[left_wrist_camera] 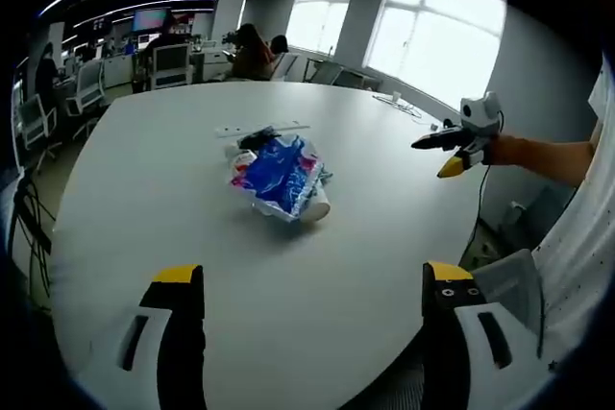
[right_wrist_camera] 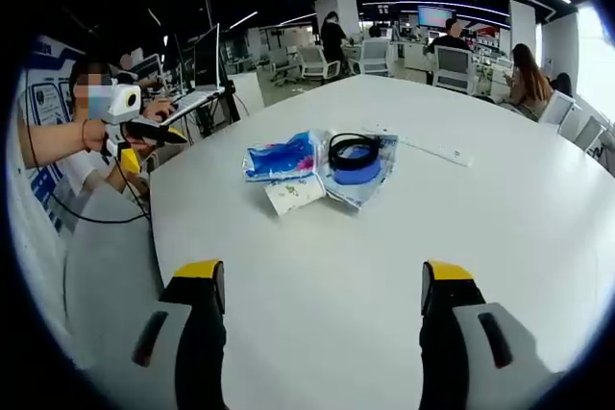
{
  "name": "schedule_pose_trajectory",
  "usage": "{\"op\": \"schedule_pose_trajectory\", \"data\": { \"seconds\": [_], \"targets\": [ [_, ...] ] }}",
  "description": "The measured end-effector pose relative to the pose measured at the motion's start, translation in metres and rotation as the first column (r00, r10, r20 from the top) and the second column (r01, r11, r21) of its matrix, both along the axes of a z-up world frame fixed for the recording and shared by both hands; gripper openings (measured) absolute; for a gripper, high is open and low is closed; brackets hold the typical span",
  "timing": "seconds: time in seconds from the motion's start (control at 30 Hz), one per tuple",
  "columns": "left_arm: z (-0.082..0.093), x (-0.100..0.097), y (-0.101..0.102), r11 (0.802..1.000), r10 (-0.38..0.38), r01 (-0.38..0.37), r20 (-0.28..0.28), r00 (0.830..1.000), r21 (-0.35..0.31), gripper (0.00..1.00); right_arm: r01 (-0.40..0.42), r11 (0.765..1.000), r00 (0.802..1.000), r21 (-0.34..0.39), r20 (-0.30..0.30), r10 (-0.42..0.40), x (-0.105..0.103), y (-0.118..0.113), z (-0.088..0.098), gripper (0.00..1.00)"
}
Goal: Arrange the tabletop items into an orderly group along one side of the table until the central work area is clear of visible clutter.
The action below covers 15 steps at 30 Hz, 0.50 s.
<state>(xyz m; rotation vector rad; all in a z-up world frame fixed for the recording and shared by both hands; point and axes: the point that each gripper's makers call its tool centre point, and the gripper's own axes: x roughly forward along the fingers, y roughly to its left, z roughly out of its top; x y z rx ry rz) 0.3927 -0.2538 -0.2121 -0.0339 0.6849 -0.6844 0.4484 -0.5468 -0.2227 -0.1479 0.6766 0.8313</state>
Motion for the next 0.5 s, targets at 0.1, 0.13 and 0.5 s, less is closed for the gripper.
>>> {"op": "schedule_pose_trajectory", "data": {
  "seconds": [0.1, 0.13, 0.5],
  "targets": [
    [-0.001, -0.0002, 0.0003, 1.0, 0.0, 0.0, -0.002, 1.0, 0.002, 0.96, 0.002, 1.0, 1.0, 0.003, 0.0, -0.002, 0.001, -0.0001, -0.0008, 0.84],
    [-0.0013, -0.0002, 0.0003, 1.0, 0.001, -0.001, -0.003, 1.0, 0.002, 0.97, 0.002, 1.0, 1.0, 0.004, -0.002, -0.002, 0.0007, 0.0001, -0.001, 0.84],
    [-0.0045, -0.0004, -0.0014, 1.0, 0.002, -0.003, -0.01, 1.0, -0.007, 0.97, -0.002, 1.0, 1.0, 0.003, -0.008, 0.003, 0.0008, 0.0036, -0.0031, 0.83]
  ]
}}
